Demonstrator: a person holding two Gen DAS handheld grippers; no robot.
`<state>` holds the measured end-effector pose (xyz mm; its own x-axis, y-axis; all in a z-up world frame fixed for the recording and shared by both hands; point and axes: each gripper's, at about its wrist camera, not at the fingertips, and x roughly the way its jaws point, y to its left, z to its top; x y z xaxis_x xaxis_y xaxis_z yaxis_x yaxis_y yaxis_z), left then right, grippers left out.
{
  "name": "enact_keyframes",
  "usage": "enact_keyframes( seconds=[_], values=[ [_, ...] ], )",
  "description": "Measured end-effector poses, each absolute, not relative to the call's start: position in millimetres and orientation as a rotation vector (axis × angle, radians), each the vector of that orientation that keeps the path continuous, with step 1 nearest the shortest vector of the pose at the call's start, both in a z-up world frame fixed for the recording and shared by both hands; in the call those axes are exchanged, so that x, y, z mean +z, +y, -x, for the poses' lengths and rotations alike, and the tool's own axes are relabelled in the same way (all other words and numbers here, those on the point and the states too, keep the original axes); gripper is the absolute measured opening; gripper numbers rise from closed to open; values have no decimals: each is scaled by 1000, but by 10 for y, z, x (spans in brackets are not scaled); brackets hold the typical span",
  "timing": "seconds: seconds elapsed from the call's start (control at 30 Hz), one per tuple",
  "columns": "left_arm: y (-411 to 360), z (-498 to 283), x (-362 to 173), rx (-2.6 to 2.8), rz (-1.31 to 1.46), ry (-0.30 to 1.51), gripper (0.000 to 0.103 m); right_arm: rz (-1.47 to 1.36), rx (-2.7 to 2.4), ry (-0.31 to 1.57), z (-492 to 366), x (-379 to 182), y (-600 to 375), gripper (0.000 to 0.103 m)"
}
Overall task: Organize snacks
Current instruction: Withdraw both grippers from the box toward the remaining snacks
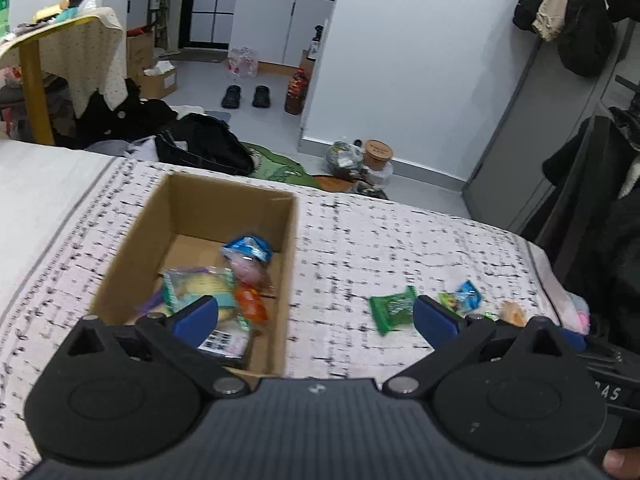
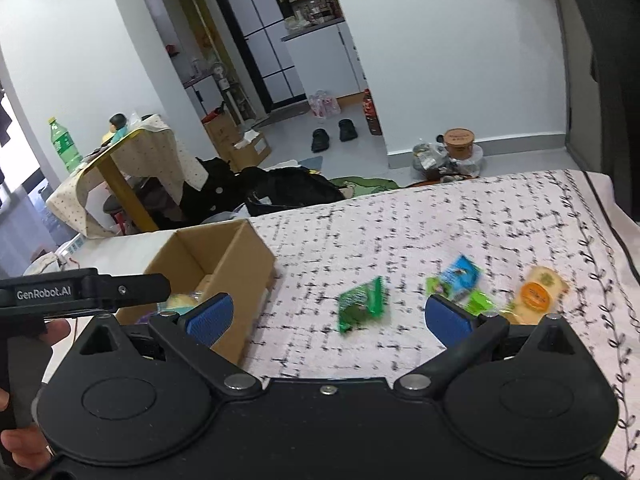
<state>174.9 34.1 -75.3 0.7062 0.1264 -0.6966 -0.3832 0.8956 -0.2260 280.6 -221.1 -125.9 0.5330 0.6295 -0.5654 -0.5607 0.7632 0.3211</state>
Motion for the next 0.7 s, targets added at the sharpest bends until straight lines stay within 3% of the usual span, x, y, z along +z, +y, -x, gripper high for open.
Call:
enact_keyframes(
  seconds=[0.43,0.7],
  values=[
    [-35,-2006,-865,209,364,766,103,-104,651,728,-2953,-1383,-2599,103],
    [-159,-2252,-1039,146,387,763,100,-145,604,769,-3138,-1584,-2754,84]
  ],
)
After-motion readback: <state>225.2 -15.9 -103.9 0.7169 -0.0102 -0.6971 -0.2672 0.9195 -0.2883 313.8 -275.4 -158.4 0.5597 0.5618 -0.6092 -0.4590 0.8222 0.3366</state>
